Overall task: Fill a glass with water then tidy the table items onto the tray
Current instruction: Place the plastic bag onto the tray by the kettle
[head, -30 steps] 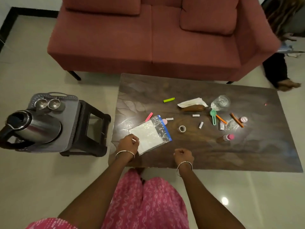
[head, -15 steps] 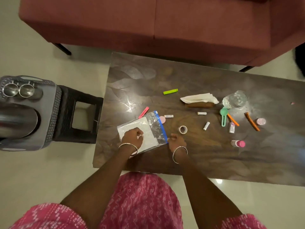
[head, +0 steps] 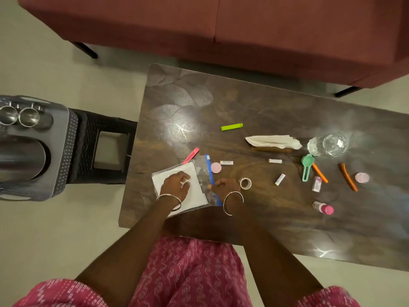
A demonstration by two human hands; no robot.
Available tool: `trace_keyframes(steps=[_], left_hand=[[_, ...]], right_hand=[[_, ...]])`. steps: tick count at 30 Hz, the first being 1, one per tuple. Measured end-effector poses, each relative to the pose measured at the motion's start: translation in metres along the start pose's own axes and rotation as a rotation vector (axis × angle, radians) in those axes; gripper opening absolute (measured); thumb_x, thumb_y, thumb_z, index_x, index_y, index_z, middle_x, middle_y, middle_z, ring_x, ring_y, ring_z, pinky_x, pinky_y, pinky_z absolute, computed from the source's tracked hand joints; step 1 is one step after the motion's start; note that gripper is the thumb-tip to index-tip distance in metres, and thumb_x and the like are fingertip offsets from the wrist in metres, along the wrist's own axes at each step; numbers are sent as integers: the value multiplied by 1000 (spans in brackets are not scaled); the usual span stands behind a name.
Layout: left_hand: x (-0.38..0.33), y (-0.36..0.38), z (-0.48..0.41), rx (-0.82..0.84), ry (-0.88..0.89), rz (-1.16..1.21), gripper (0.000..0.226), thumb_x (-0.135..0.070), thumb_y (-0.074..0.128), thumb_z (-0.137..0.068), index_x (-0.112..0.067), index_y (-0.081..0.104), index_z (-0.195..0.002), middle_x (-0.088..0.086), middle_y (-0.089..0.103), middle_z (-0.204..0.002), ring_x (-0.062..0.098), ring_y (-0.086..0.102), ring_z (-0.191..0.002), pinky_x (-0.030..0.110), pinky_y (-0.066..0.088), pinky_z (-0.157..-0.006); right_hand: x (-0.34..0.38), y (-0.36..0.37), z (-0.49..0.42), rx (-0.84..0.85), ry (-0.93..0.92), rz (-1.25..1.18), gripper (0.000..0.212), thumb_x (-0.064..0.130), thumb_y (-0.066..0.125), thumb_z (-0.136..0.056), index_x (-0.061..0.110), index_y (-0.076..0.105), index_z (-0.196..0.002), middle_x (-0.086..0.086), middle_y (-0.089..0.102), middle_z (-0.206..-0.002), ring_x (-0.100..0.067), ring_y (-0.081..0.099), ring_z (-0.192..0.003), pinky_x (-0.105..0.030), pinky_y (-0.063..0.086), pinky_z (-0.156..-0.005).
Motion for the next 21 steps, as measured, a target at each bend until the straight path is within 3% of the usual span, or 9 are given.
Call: trace_keyframes(steps=[4, 7, 9, 11, 15, 19, 21], left_hand=[[-27, -33, 5, -102, 71, 166, 18, -7, 62, -88, -14, 68, -103, 5, 70, -103, 22, 66, -91, 35, 52, -87], [-53, -60, 9, -138, 186, 211, 26, -6, 60, -90, -9, 64, -115, 11, 64, -117, 26, 60, -106, 41, 47, -97], [-70, -77, 16, -158, 253, 230, 31, -6, 59, -92, -6, 61, -122, 12, 61, -124, 27, 55, -116, 42, 42, -104], [-84, -91, 27, -164, 298, 282, 27, -8, 57, -94, -8, 63, -120, 9, 62, -124, 22, 55, -117, 36, 41, -104], [-100, -117, 71, -217, 326, 397, 6, -18, 62, -92, -21, 66, -96, -8, 67, -100, -7, 59, -92, 13, 42, -84], [-113, -132, 124, -281, 357, 555, 3, -16, 66, -90, -16, 69, -90, 0, 71, -92, 8, 65, -92, 28, 48, -89], [-121, -135, 148, -319, 366, 629, 7, -20, 69, -88, -26, 72, -88, -8, 72, -89, 5, 65, -91, 35, 47, -94]], right_hand=[[27, -18, 28, 23, -127, -21, 18, 10, 83, -75, 0, 76, -87, -18, 73, -82, -18, 57, -68, -21, 42, -67], [54, -37, 50, 29, -253, 40, 18, 9, 85, -72, 1, 78, -86, -15, 75, -82, -21, 64, -72, -27, 52, -73], [69, -49, 66, 45, -322, 83, 20, 11, 86, -70, 4, 79, -87, -14, 76, -86, -19, 67, -77, -19, 53, -75], [81, -62, 81, 44, -390, 137, 20, 14, 88, -68, 6, 80, -85, -12, 76, -86, -15, 64, -74, -8, 39, -58], [99, -88, 125, 38, -529, 186, 22, 15, 89, -67, 6, 81, -86, -12, 77, -84, -13, 61, -69, -5, 36, -54], [105, -116, 173, 31, -649, 213, 19, 16, 88, -68, 9, 81, -84, -11, 76, -81, -16, 65, -69, -9, 38, -54], [105, -133, 195, 19, -710, 199, 15, 15, 87, -69, 9, 80, -81, -11, 76, -77, -14, 64, -62, -5, 38, -53]])
Point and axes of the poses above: each hand's wrist, its own z-axis away from the middle knuckle, its own y-axis out of the palm, x = y × z, the point moved 8 cm from there along -z, towards the middle knuckle
